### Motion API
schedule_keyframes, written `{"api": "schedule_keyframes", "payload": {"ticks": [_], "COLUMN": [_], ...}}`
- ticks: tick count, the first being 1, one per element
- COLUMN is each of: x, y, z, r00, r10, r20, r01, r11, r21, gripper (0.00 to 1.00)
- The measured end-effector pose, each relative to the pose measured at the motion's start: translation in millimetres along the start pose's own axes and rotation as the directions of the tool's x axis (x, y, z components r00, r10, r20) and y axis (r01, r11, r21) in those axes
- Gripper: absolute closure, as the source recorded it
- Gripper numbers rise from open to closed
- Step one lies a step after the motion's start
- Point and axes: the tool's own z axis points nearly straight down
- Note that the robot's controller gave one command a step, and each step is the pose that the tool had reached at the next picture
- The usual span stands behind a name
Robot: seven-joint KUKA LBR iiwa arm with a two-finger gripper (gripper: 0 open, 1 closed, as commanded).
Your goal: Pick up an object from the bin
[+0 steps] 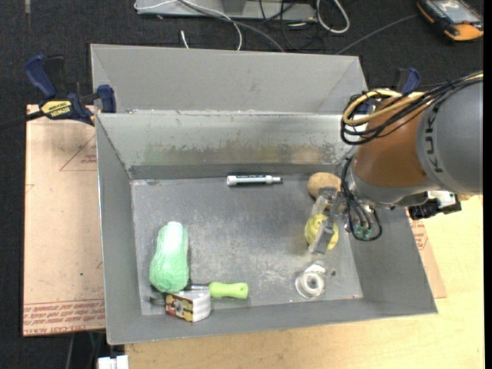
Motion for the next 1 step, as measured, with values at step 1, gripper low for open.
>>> {"api": "schedule_keyframes", "payload": {"ticks": [1], "x": [3.8], "y": [5.7], "z": [5.9], "r00": [0.971], "r10": [-0.24], "r20": [0.01], "r01": [0.24], "r11": [0.971], "r21": [-0.002], "gripper": [1.0]}}
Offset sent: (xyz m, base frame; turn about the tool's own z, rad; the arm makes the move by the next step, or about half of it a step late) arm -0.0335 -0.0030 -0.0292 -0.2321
